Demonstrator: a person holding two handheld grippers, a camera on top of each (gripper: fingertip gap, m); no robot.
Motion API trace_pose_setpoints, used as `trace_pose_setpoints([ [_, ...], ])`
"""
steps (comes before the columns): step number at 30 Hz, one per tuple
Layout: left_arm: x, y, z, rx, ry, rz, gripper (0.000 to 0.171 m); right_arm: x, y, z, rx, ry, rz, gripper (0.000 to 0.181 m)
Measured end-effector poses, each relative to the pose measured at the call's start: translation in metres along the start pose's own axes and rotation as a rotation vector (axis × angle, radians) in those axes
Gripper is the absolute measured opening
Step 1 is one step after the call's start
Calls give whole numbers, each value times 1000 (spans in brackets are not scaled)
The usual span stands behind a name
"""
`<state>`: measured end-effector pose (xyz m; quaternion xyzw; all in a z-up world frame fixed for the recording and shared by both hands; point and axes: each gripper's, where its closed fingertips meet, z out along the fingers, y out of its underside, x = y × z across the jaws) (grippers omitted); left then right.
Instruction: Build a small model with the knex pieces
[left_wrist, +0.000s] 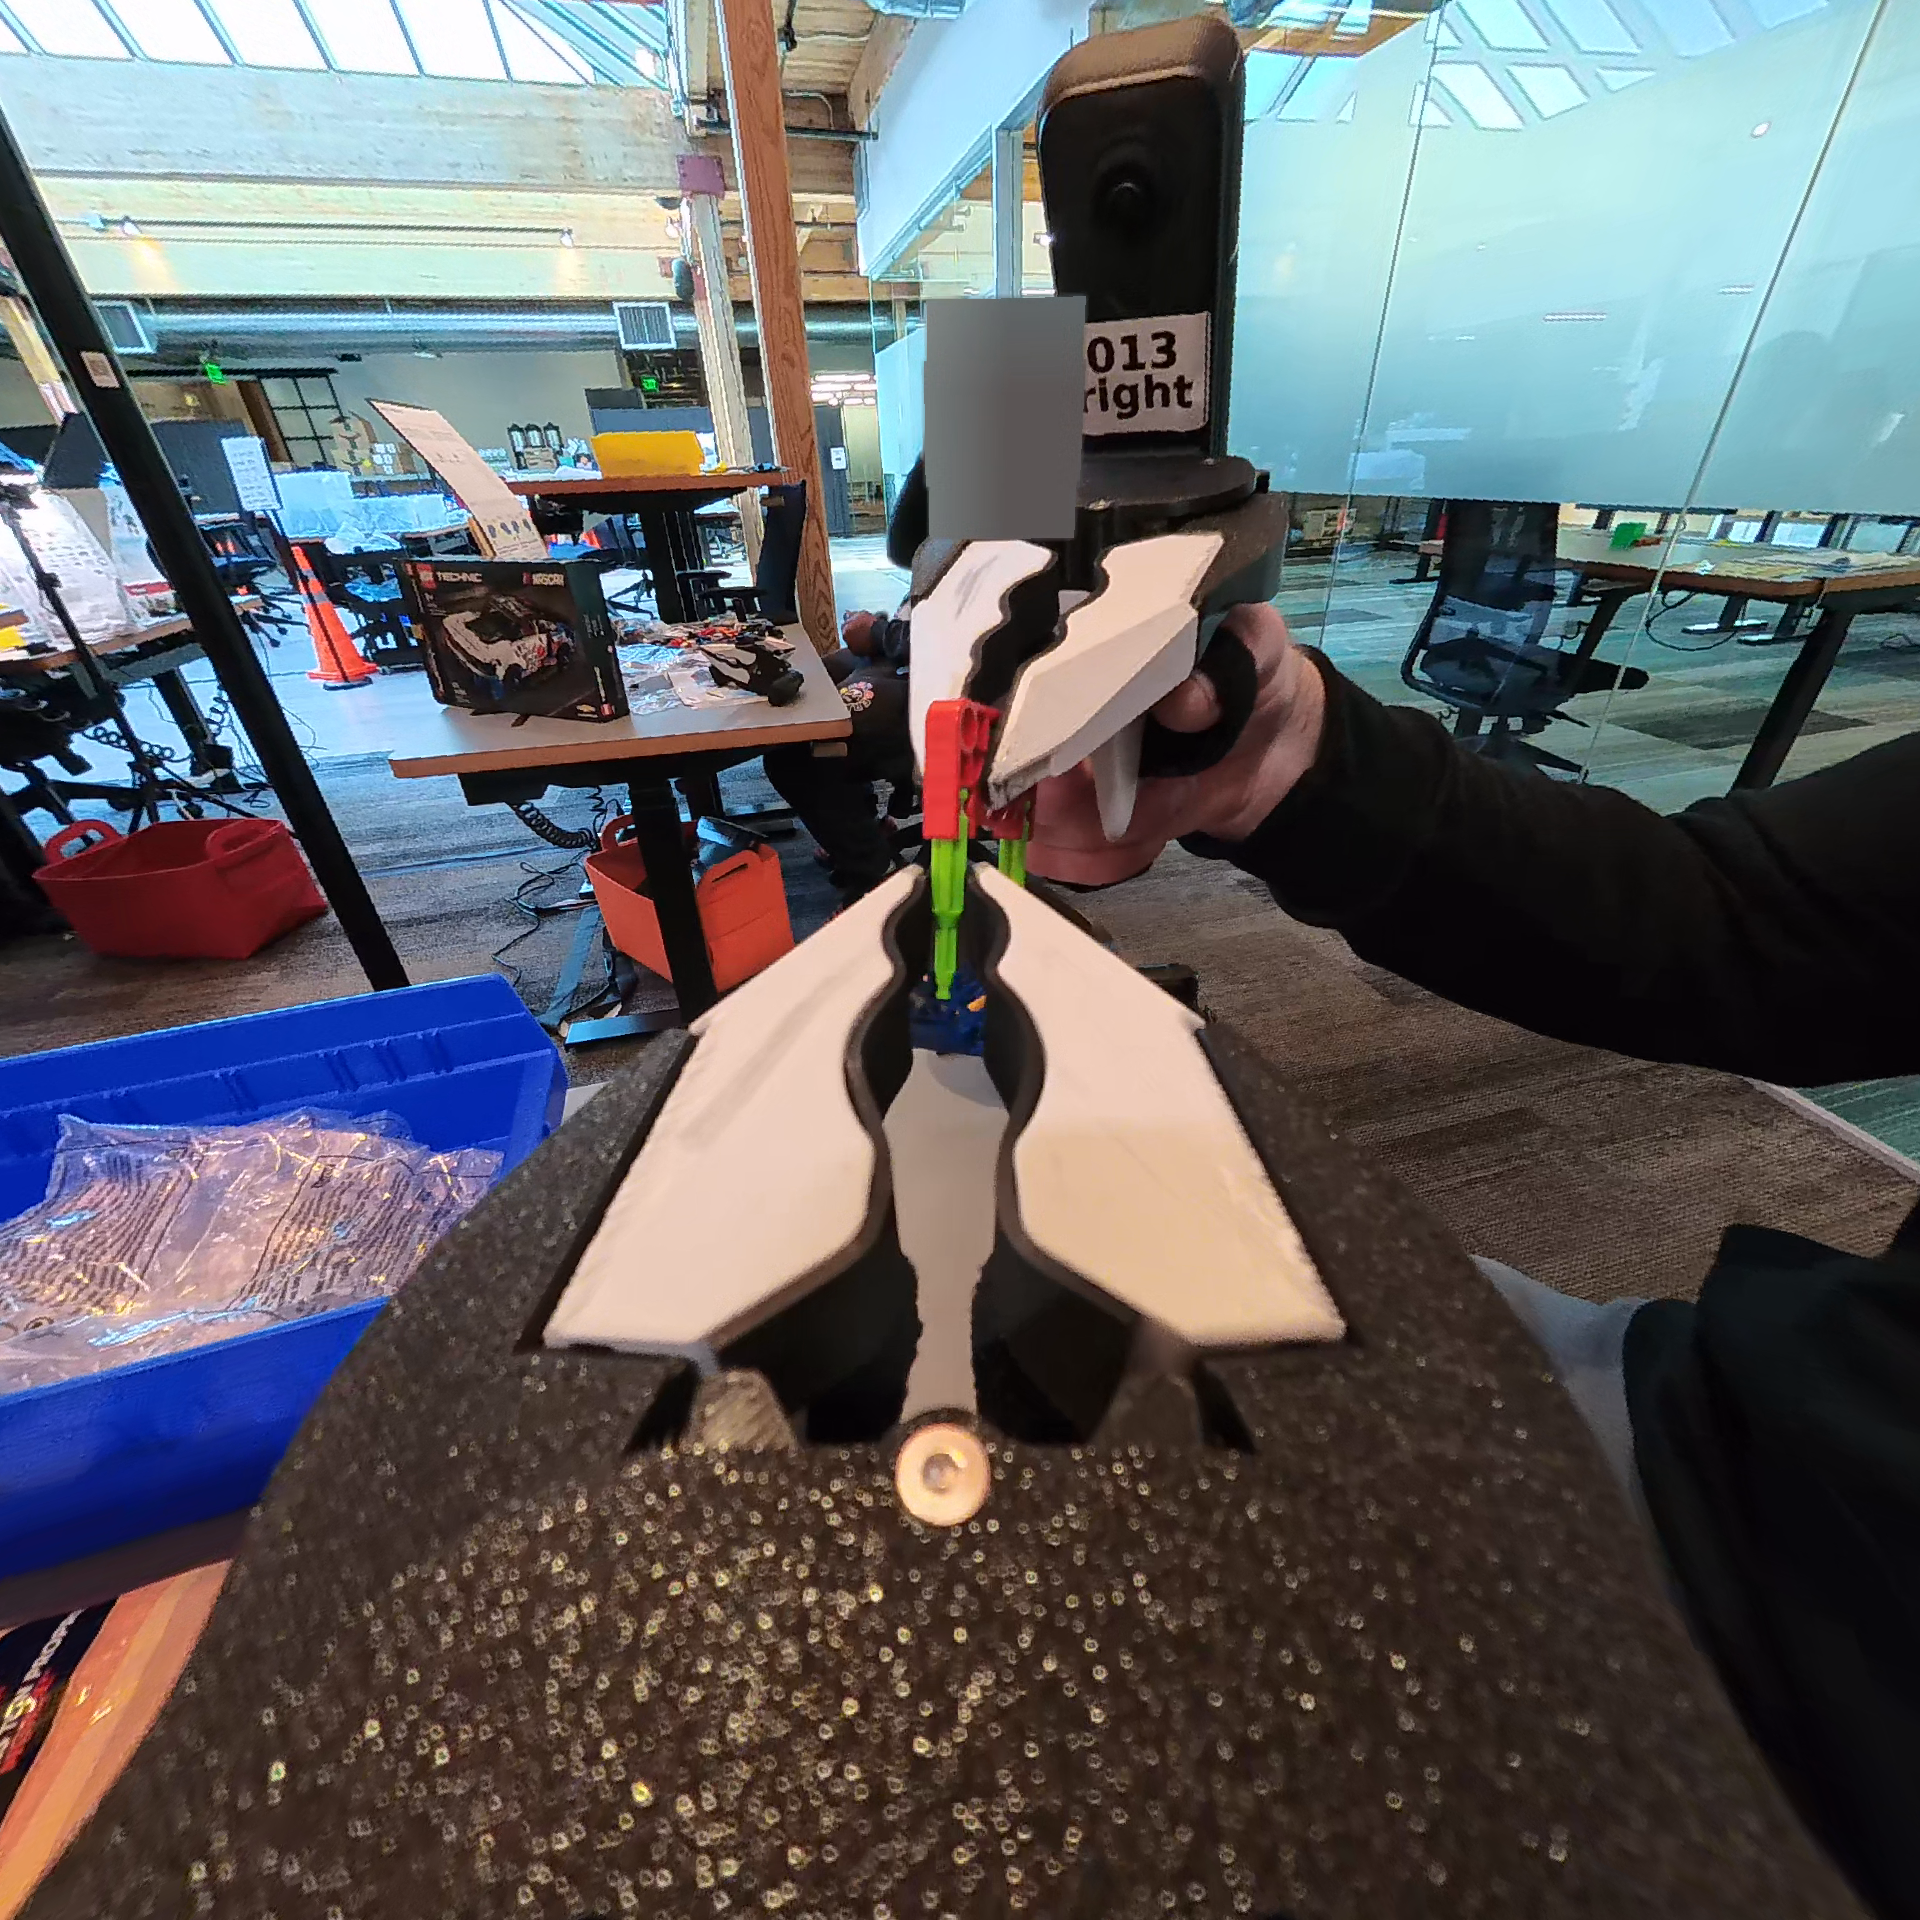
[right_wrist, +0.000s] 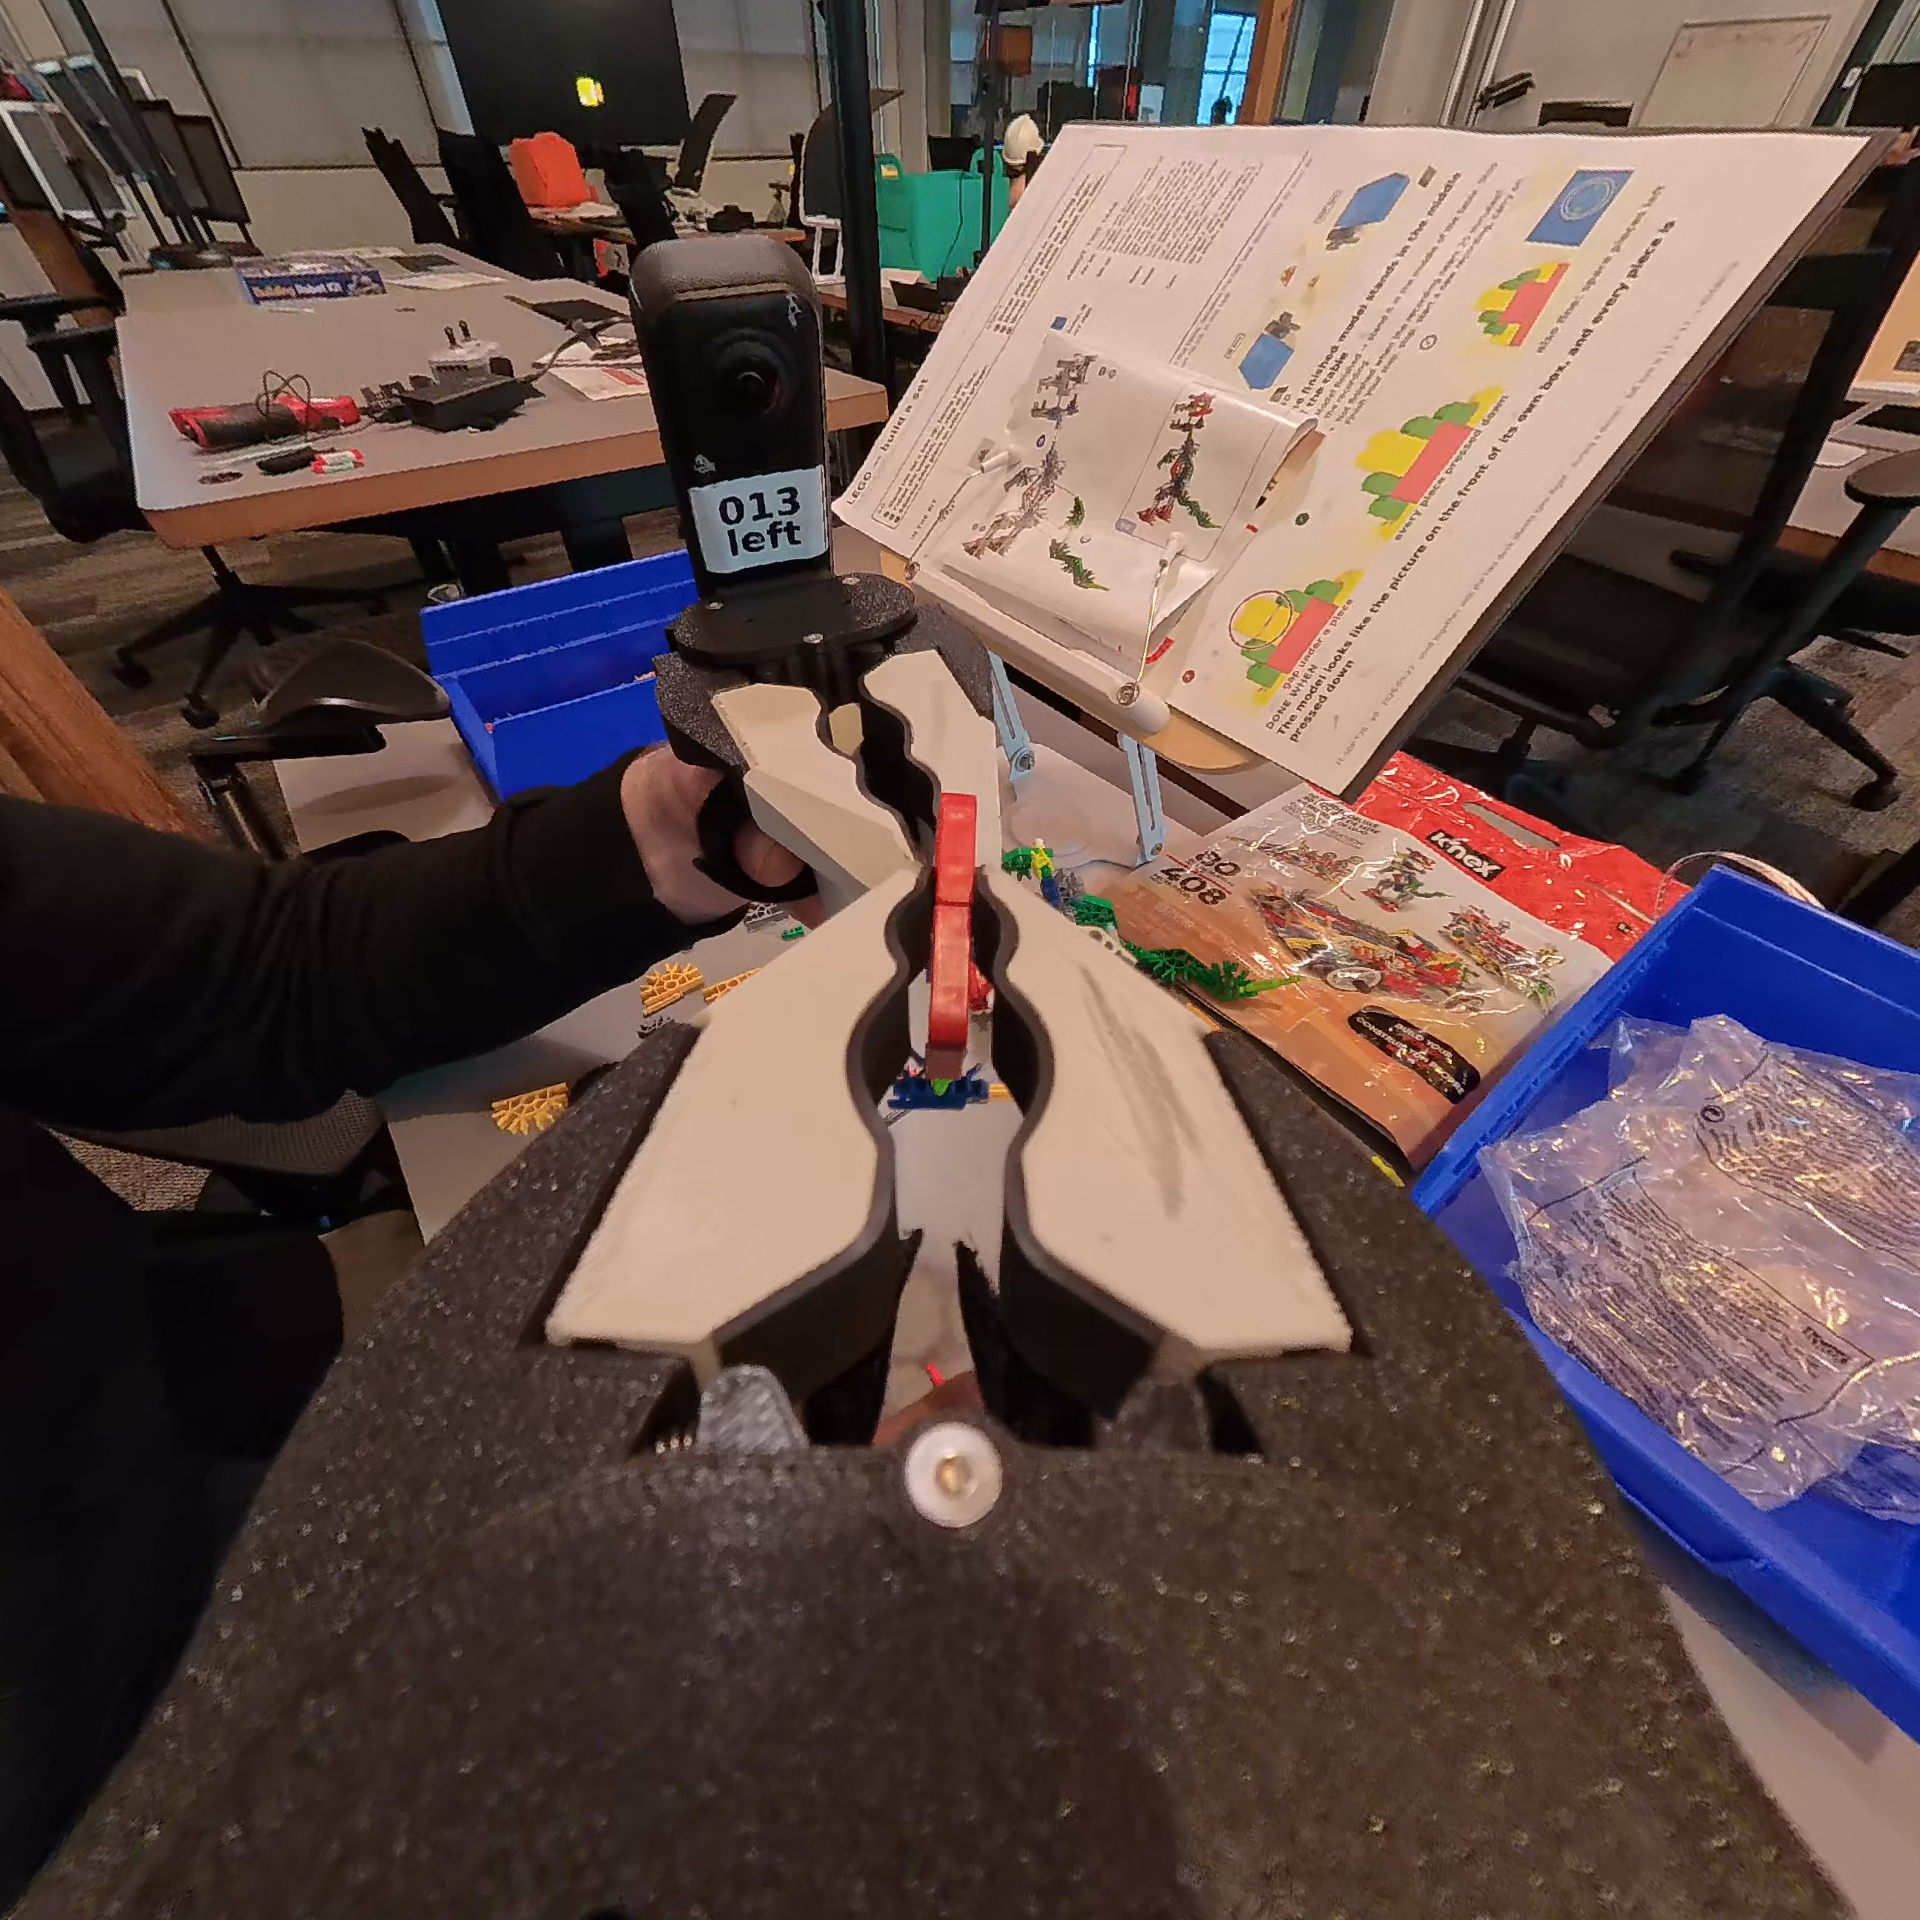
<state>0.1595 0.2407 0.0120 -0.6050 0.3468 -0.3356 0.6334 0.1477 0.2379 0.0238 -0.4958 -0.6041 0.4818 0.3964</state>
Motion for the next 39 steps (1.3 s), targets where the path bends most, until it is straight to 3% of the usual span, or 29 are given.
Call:
trace_pose_setpoints([
  [7,2,1,0,-10,7,9,3,-4,-1,2,9,0,-47,13],
  [9,3,1,0,-12,10,11,3,-3,-2,3,7,21,-74,6],
  [17,2,-2,3,6,-7,-9,3,-4,-4,0,-22,122,-248,5],
  [39,-10,9,16,40,5,-258,2,15,8,-4,-146,353,-569,7],
])
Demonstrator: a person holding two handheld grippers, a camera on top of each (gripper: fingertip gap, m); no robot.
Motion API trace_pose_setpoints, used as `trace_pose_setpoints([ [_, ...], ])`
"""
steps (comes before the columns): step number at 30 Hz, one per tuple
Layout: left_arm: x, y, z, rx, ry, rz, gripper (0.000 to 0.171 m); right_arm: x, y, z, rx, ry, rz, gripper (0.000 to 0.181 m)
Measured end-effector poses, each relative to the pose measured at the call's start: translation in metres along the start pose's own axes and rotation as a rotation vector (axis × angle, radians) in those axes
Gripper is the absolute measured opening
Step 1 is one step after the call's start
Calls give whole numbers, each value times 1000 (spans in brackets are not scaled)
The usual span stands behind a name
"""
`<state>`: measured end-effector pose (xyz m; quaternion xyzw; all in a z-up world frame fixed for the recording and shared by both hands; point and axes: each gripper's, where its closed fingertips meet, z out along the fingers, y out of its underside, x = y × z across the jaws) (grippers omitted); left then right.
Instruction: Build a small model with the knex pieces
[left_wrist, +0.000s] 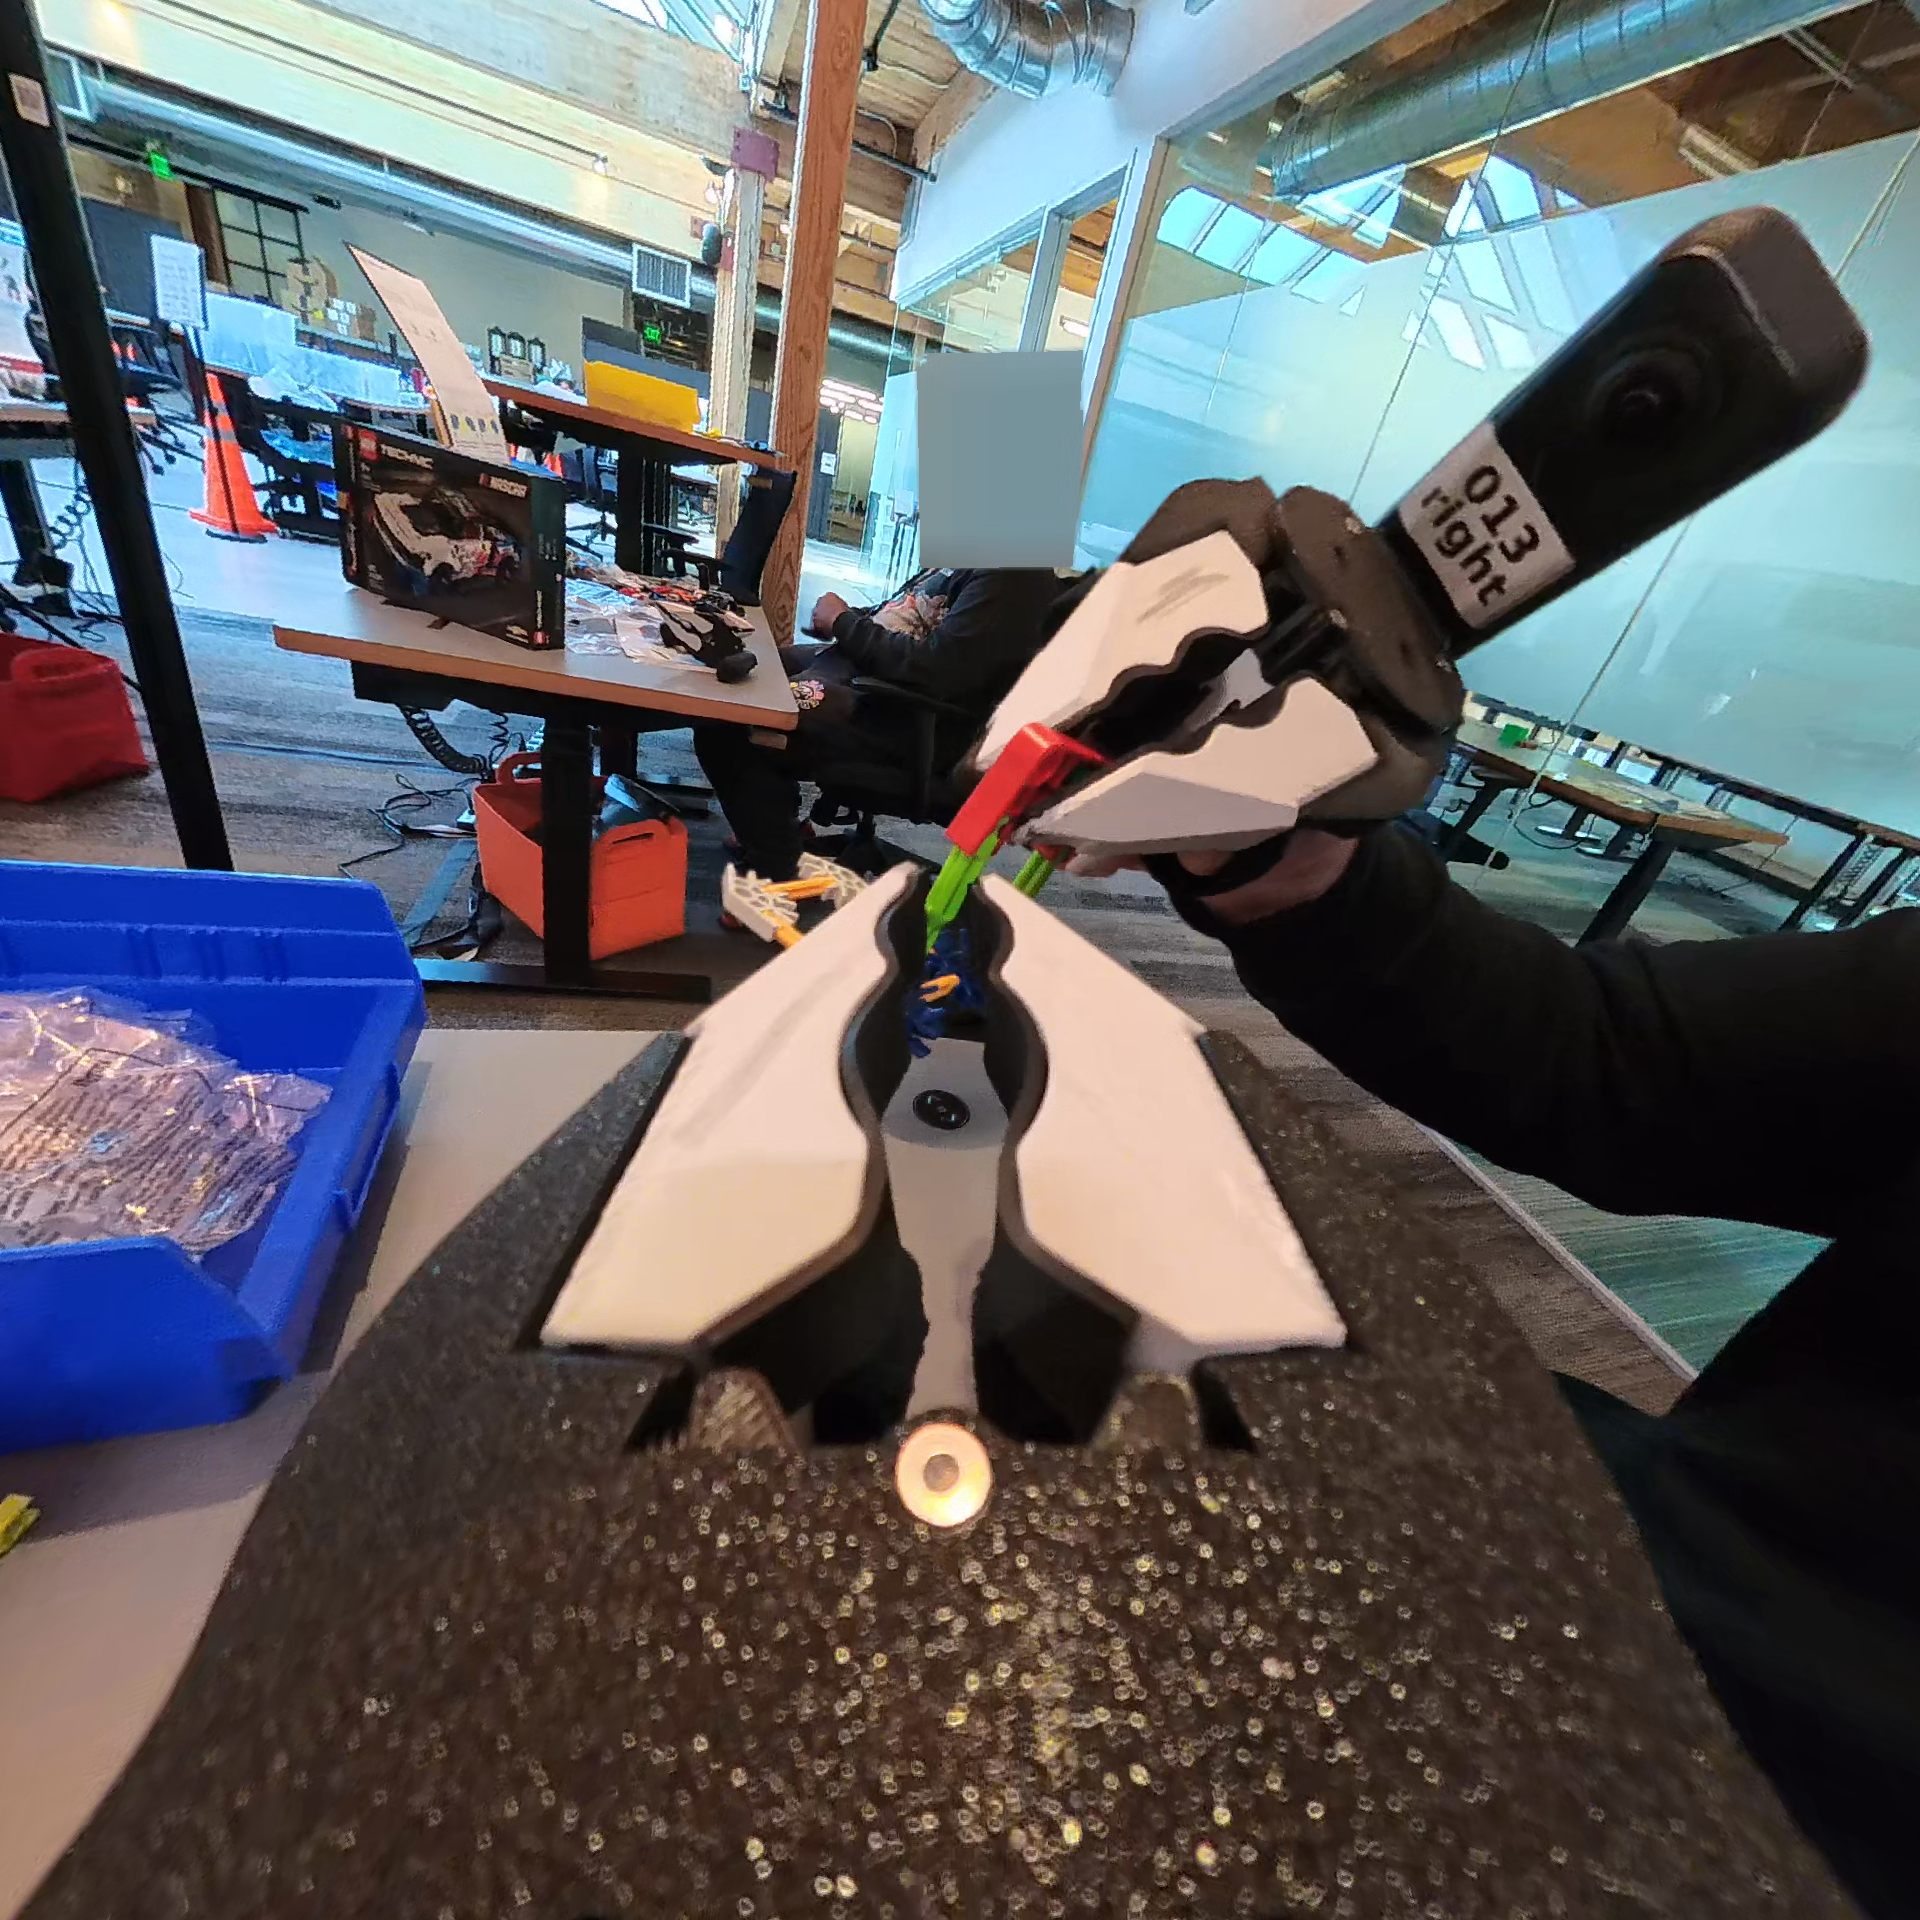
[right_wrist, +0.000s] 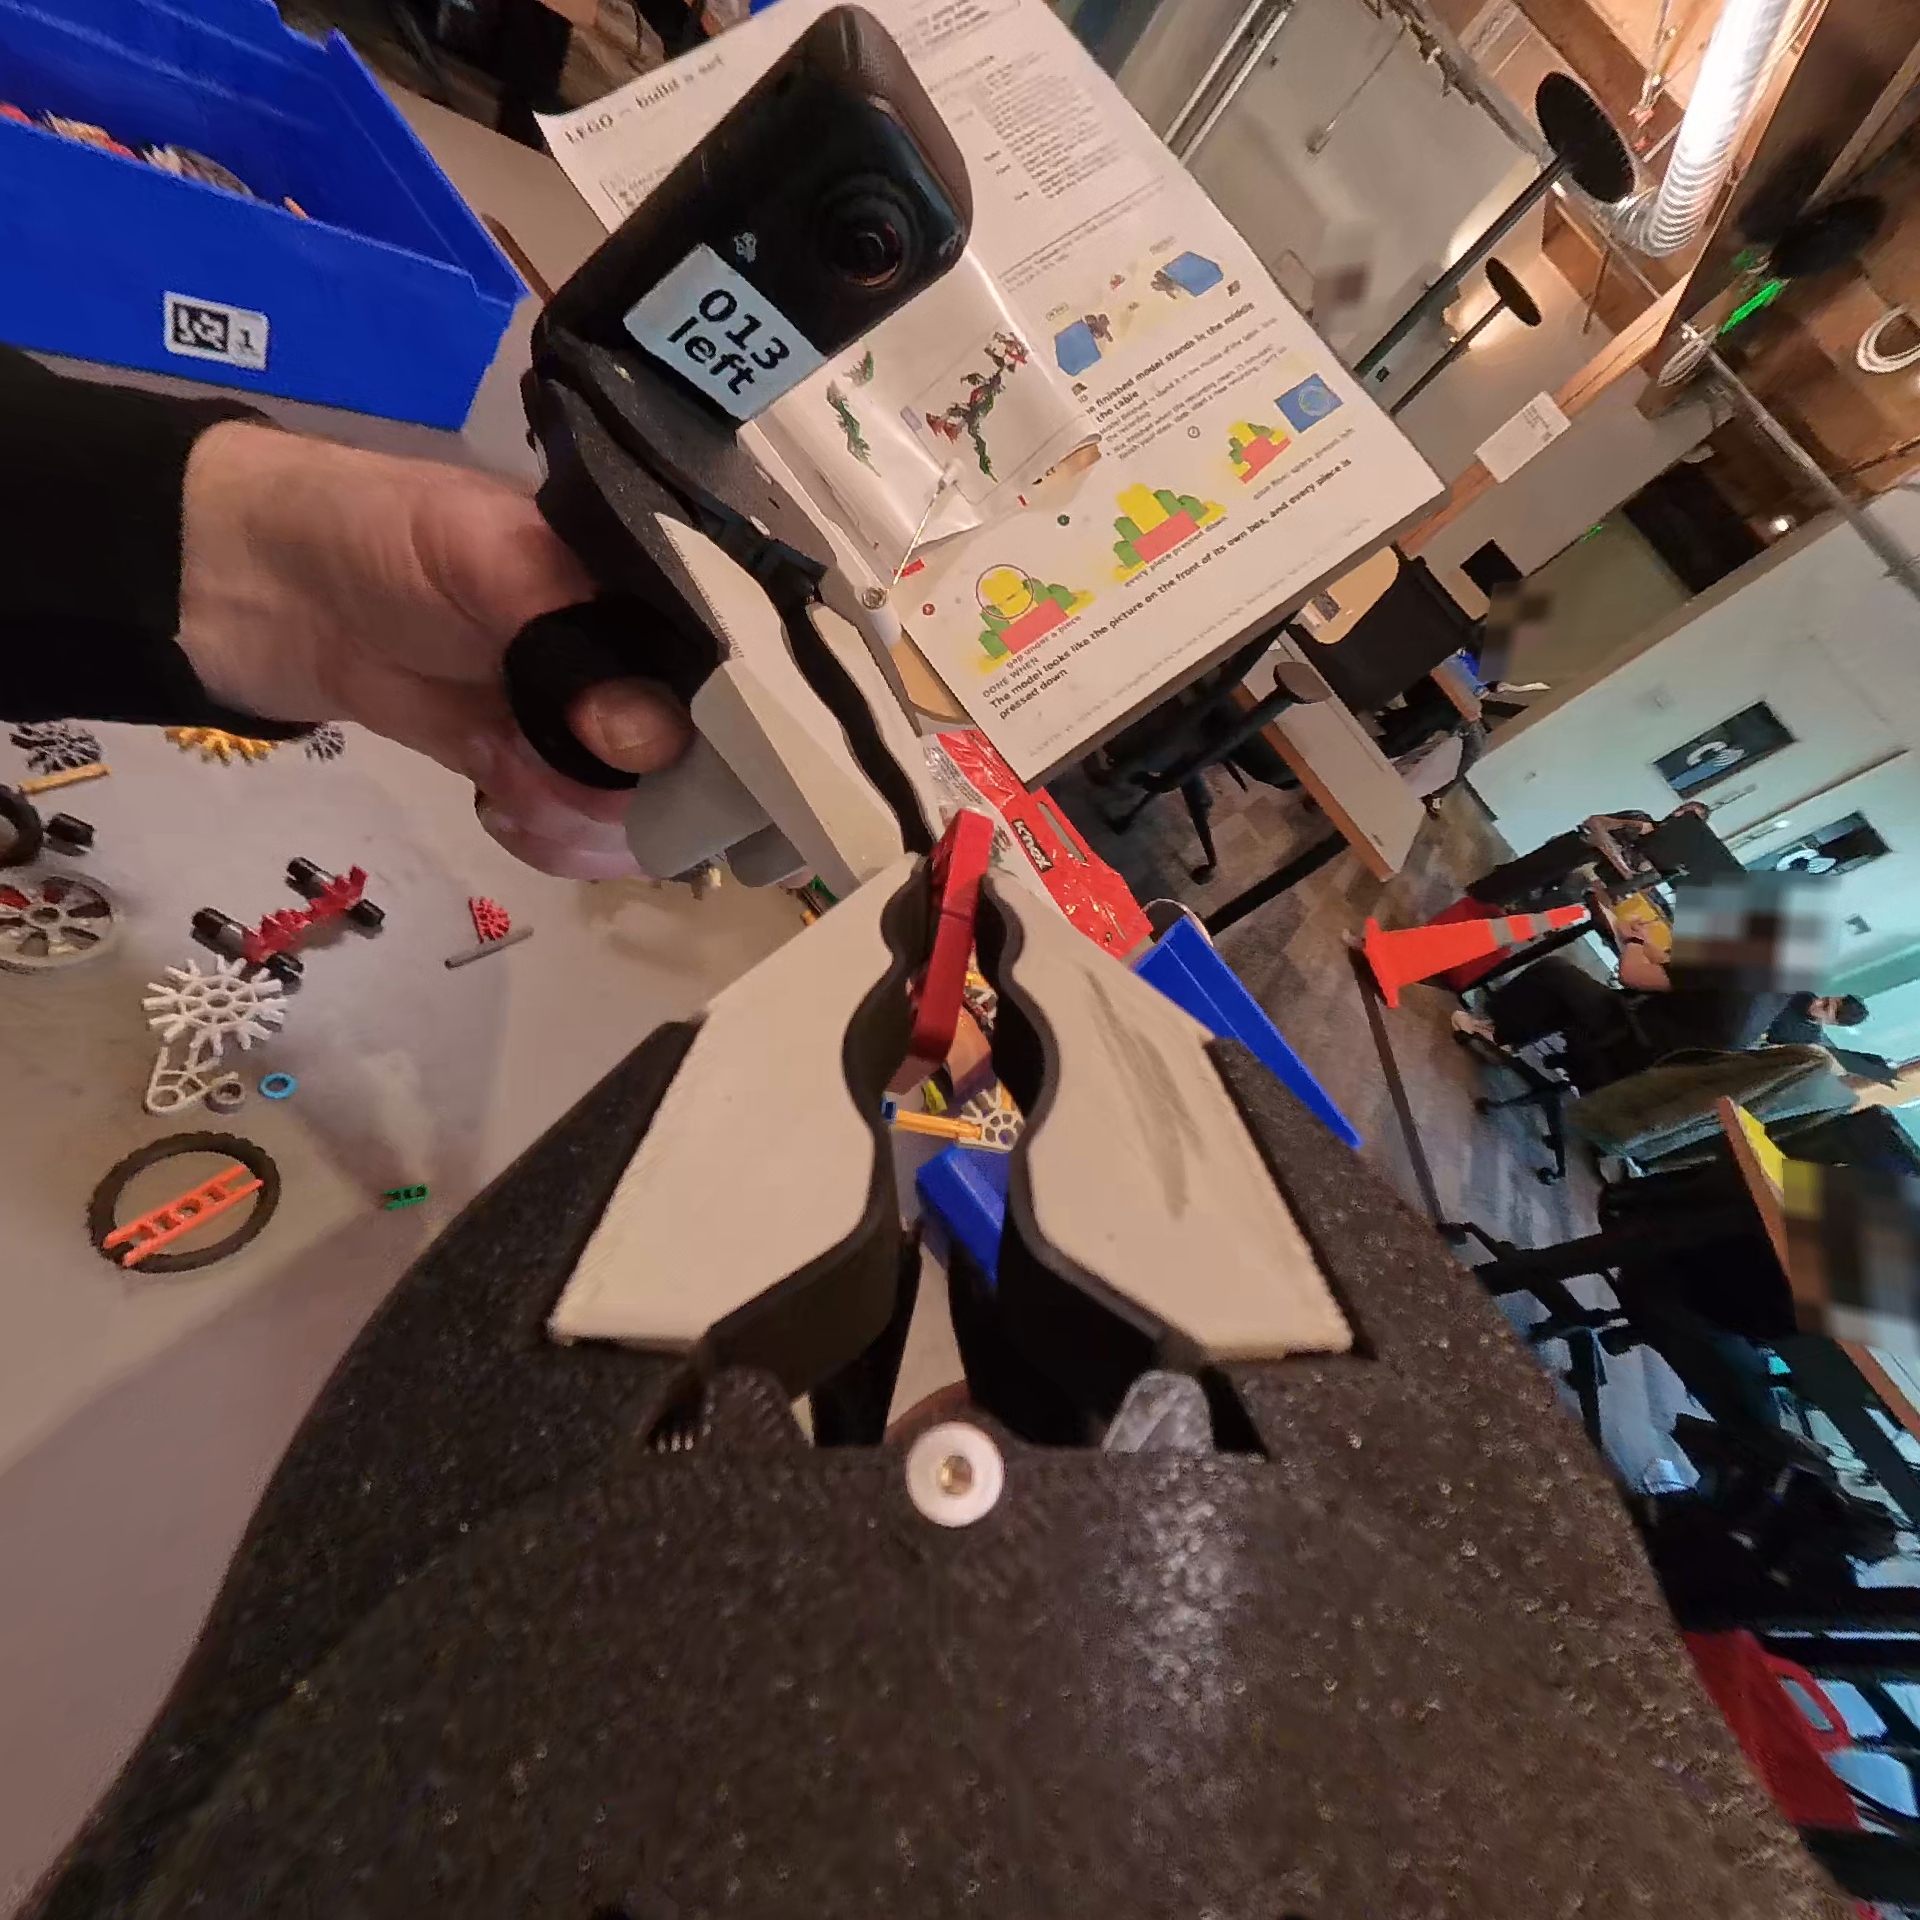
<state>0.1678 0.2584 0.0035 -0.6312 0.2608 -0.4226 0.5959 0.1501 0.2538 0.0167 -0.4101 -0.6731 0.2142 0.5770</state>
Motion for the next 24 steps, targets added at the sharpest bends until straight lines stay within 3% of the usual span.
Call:
trace_pose_setpoints([
  [4,-5,7,1,-40,-28,20,4,-2,7,3,-25,-5,13,7],
  [11,5,9,3,-99,-37,131,2,-3,6,2,51,-86,256,18],
  [17,5,12,4,-116,-56,176,2,-5,4,0,107,-175,421,7],
  [24,1,14,6,-106,-43,114,3,-4,7,3,80,-93,317,5],
])
